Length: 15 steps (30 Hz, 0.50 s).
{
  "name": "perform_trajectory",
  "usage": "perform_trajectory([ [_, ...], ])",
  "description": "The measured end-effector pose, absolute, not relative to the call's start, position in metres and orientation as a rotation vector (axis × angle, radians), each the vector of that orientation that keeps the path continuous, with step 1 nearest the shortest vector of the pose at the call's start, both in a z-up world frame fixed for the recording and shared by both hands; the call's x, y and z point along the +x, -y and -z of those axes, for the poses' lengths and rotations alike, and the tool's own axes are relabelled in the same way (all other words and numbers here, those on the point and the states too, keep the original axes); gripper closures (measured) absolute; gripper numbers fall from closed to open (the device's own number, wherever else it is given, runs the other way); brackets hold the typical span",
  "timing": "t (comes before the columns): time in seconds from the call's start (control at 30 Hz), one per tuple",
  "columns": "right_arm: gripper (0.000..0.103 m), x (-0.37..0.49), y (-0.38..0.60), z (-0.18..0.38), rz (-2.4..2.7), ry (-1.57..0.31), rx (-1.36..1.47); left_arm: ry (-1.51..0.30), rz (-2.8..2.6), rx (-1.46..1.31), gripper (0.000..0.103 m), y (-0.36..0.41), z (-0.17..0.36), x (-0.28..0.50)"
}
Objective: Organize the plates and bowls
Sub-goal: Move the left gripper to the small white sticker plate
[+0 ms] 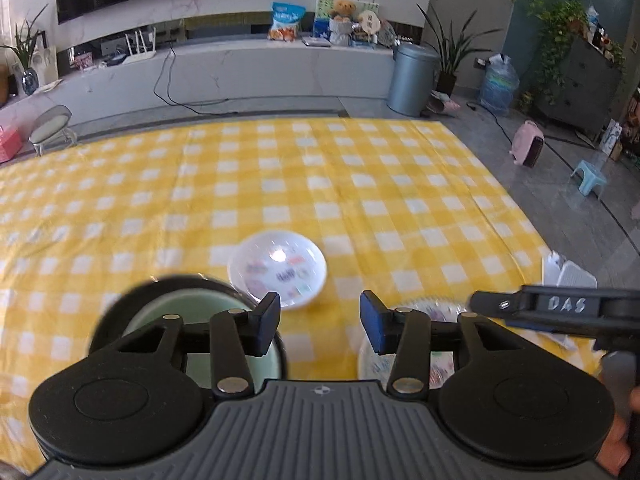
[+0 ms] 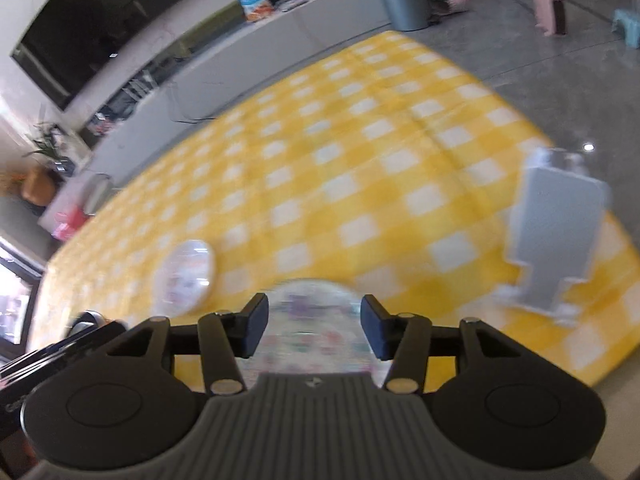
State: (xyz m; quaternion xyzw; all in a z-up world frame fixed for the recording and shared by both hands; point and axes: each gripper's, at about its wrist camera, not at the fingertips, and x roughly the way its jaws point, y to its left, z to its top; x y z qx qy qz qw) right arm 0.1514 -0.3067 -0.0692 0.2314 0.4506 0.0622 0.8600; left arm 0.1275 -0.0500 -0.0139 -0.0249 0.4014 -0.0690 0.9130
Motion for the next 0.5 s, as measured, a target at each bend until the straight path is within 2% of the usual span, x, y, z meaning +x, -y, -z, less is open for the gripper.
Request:
perform_trajectory([
  [0.33,0.043,0.187,0.244,0.048,-0.237,-0.874,0.427,-0.775,0.165,-0.014,0.051,0.029,-0.01,0.161],
  [0.5,0.043,0.207,0.229,0.052,-0.254,-0.858,0.454,-0.848,0.195,0.023,0.051,0.018,-0.006,0.193],
])
